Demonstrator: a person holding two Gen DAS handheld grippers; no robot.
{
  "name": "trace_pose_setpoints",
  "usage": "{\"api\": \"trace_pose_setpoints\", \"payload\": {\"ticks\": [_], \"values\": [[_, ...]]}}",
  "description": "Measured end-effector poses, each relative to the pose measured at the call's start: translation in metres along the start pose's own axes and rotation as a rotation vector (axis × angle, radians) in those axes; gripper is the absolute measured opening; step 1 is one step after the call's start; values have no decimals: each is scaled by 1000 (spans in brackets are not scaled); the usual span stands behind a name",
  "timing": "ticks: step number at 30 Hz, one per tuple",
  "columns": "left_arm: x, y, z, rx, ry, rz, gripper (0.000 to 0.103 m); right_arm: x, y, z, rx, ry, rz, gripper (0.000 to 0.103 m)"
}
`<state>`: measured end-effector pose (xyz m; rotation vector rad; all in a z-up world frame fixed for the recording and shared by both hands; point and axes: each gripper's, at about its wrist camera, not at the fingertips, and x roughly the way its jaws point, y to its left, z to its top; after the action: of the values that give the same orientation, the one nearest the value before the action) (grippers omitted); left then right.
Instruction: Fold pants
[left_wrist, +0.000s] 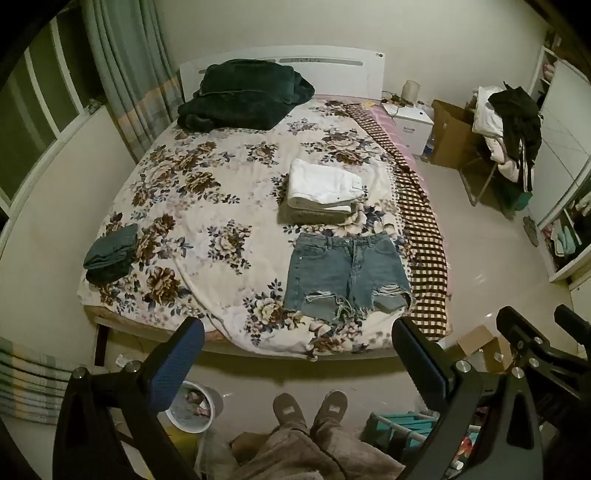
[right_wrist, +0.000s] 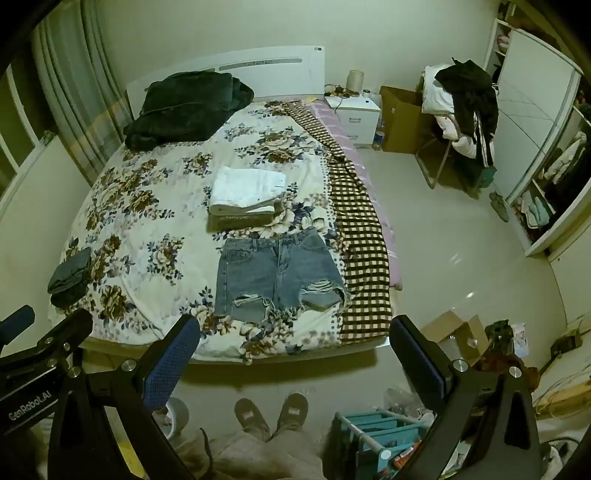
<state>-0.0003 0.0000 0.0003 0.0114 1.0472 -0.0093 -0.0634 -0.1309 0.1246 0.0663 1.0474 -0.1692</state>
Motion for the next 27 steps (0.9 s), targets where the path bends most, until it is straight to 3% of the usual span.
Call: {"api": "trace_pose_setpoints", "payload": {"ticks": [27], "values": [[7, 13, 18, 8, 1, 16, 103, 4, 2, 4, -8, 3, -19, 103]]}}
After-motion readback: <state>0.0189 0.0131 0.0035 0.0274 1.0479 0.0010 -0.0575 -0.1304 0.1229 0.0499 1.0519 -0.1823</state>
